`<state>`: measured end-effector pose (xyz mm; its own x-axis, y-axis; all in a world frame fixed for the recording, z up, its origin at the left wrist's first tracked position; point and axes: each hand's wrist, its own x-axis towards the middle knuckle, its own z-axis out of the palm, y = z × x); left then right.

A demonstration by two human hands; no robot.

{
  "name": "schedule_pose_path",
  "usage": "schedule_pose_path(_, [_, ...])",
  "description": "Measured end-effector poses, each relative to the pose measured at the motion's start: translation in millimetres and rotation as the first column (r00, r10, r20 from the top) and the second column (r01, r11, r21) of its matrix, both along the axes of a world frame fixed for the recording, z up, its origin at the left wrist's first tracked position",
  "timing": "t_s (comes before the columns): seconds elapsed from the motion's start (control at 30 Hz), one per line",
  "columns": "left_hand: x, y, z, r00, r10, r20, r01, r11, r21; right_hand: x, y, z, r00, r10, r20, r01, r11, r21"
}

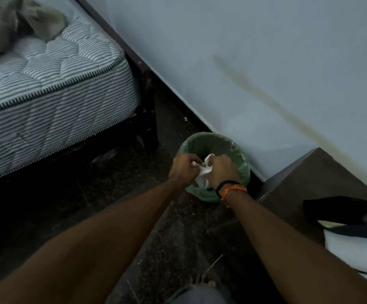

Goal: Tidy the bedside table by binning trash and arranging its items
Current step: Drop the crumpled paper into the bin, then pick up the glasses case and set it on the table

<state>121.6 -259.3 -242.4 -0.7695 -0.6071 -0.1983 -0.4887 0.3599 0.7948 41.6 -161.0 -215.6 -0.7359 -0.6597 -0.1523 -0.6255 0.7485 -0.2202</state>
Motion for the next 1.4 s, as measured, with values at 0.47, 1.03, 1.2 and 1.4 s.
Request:
schedule_pose_path(0.47, [-21.2,40.5,48.3,0.995,-0.094,0.020,0.094,0.995,-0.013,-9.7,77.5,73.2,0.996,-0.078,-0.052,0.065,0.977,-0.205])
schedule_pose_path(1.03, [-8.4,243.7,166.9,0.881,-0.435,-0.186,0.398,0.894,-0.205,68.9,332.4,180.8,0.853,-0.516,-0.075,0.441,0.791,-0.424])
schedule_pose_path(1.2, [-6.8,272.2,166.4,0.874,-0.447,-0.191,0.411,0.889,-0.200,85.2,388.6,169.2,0.744,-0.667,-0.026,0.608,0.693,-0.387])
schedule_pose_path(1.4, [-18.4,275.5,155.5,0.948,-0.244,-0.207,0.203,0.959,-0.197,82.8,421.0,141.2,0.625,-0.770,0.129,0.742,0.535,-0.404])
